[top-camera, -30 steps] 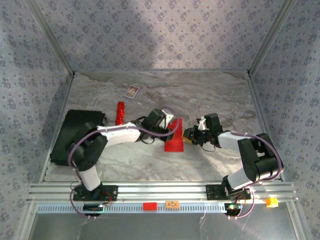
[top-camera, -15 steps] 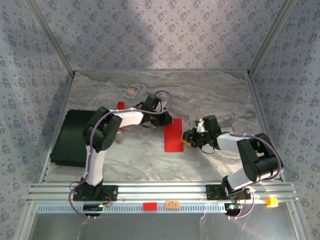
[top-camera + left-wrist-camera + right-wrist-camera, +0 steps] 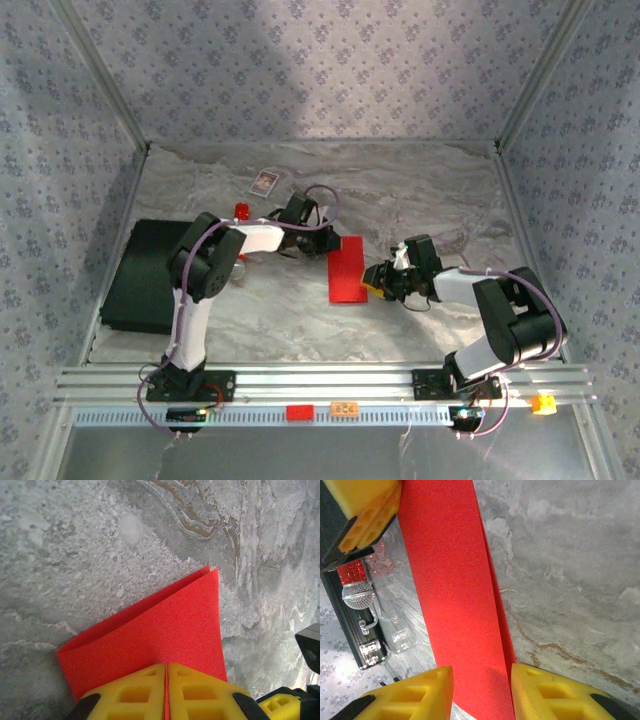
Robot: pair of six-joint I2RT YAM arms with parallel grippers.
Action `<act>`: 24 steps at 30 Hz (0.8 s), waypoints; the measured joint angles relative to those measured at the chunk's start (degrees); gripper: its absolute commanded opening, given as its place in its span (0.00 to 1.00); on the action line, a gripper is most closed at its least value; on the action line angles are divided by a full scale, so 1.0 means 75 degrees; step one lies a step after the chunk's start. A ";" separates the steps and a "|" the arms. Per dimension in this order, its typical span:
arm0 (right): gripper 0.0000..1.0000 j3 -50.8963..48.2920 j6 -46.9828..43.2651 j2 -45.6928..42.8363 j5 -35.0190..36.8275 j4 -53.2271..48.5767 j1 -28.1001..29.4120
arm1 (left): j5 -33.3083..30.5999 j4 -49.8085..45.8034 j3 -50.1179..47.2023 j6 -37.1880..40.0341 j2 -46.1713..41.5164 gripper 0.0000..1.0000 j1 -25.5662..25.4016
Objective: Fold a paper plane with a square sheet of paper (pick it up from the middle)
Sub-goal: Fold the triangle a second time at the center of the table.
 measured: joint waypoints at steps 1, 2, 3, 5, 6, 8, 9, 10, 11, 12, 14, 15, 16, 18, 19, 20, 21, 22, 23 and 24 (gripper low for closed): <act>0.39 0.0000 0.0000 0.0003 -0.0009 0.0000 0.0000 | 0.0006 0.0073 -0.0035 -0.0017 -0.0006 0.09 0.0000; 0.39 0.0000 0.0000 0.0003 -0.0012 0.0003 0.0000 | 0.0012 0.0105 -0.0047 -0.0026 -0.0012 0.09 0.0006; 0.40 0.0000 0.0000 0.0003 -0.0012 0.0003 0.0000 | 0.0012 0.0119 -0.0058 -0.0052 -0.0012 0.09 0.0006; 0.40 0.0000 0.0003 0.0000 -0.0012 0.0003 0.0003 | 0.0012 0.0128 -0.0061 -0.0073 -0.0012 0.08 0.0006; 0.40 0.0000 0.0000 0.0000 -0.0012 0.0006 0.0009 | 0.0012 0.0131 -0.0061 -0.0079 -0.0012 0.09 0.0006; 0.40 0.0009 0.0003 0.0000 -0.0015 0.0003 0.0015 | 0.0009 0.0137 -0.0061 -0.0085 -0.0012 0.08 0.0006; 0.40 0.0009 0.0003 0.0000 -0.0017 0.0006 0.0017 | 0.0009 0.0137 -0.0061 -0.0093 -0.0012 0.08 0.0006; 0.40 0.0009 0.0003 0.0000 -0.0015 0.0009 0.0029 | 0.0012 0.0140 -0.0061 -0.0111 -0.0012 0.08 0.0006; 0.40 0.0015 0.0000 0.0003 -0.0015 0.0006 0.0029 | 0.0009 0.0140 -0.0061 -0.0114 -0.0012 0.08 0.0006; 0.39 0.0020 0.0003 0.0009 -0.0017 0.0003 0.0032 | 0.0009 0.0140 -0.0061 -0.0128 -0.0012 0.08 0.0006; 0.39 0.0029 0.0012 0.0029 -0.0020 0.0035 0.0058 | 0.0009 0.0140 -0.0061 -0.0134 -0.0012 0.08 0.0006; 0.39 0.0029 0.0035 0.0047 -0.0038 0.0082 0.0076 | 0.0009 0.0140 -0.0061 -0.0134 -0.0012 0.08 0.0006; 0.38 0.0029 0.0061 0.0076 -0.0058 0.0128 0.0108 | 0.0009 0.0140 -0.0061 -0.0134 -0.0012 0.08 0.0006; 0.38 0.0032 0.0099 0.0105 -0.0082 0.0210 0.0163 | 0.0009 0.0143 -0.0064 -0.0134 -0.0012 0.08 0.0006; 0.38 0.0032 0.0125 0.0111 -0.0102 0.0233 0.0178 | 0.0009 0.0149 -0.0067 -0.0134 -0.0012 0.08 0.0006; 0.38 0.0032 0.0149 0.0114 -0.0122 0.0248 0.0195 | 0.0009 0.0149 -0.0070 -0.0134 -0.0012 0.08 0.0006; 0.38 0.0032 0.0152 0.0114 -0.0131 0.0254 0.0207 | 0.0009 0.0152 -0.0070 -0.0134 -0.0012 0.08 0.0006; 0.38 0.0032 0.0152 0.0114 -0.0137 0.0277 0.0213 | 0.0009 0.0149 -0.0070 -0.0134 -0.0012 0.08 0.0006; 0.38 0.0032 0.0154 0.0114 -0.0149 0.0297 0.0227 | 0.0009 0.0149 -0.0070 -0.0134 -0.0012 0.08 0.0006; 0.38 0.0032 0.0154 0.0114 -0.0160 0.0306 0.0227 | 0.0009 0.0149 -0.0070 -0.0134 -0.0012 0.08 0.0006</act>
